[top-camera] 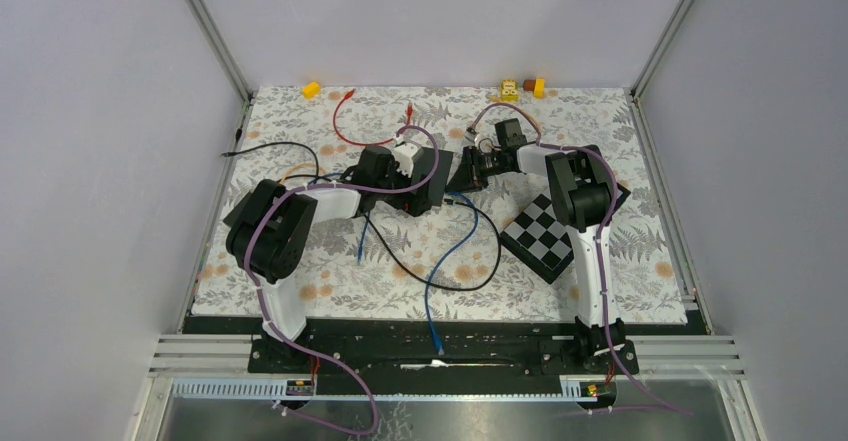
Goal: Pull the plug from the switch port
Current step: Pull the connector from the switch port.
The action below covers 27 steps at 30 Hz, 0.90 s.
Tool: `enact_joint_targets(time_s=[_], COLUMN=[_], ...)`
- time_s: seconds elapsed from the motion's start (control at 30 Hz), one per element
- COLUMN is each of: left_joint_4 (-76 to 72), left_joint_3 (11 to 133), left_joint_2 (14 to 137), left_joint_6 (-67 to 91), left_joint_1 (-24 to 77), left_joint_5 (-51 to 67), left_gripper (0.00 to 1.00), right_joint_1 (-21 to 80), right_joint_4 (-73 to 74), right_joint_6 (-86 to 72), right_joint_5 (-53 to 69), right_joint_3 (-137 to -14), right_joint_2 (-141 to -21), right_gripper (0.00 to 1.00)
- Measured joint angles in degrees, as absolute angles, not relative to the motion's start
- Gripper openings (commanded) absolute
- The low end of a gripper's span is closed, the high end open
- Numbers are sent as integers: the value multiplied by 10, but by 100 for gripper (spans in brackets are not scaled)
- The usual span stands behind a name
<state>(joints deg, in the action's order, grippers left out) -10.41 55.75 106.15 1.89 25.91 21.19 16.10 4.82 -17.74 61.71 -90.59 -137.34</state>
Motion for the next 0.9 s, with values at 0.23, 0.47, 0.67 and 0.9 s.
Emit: enact_joint_targets(time_s=[0.23,0.47,0.67,0.9], left_joint_4=[-104,-104,-102,-113], left_joint_3=[557,557,541,537], left_joint_2=[1061,1060,1037,985], left_joint_6=[17,13,-1,-39], left_joint_1=[259,259,262,269], left_joint_5=[212,211,205,188], left_gripper=[98,99,99,99], right_joint_1=[161,161,161,161], right_joint_4=[48,54,54,53], right_joint_6=[-184,-182,-176,-174], right_joint_5=[615,616,620,622], right_joint_3=[-906,-910,-912,-912], right_joint_2=[-1373,-1376,-1378,-1378], right_gripper=[25,13,7,4])
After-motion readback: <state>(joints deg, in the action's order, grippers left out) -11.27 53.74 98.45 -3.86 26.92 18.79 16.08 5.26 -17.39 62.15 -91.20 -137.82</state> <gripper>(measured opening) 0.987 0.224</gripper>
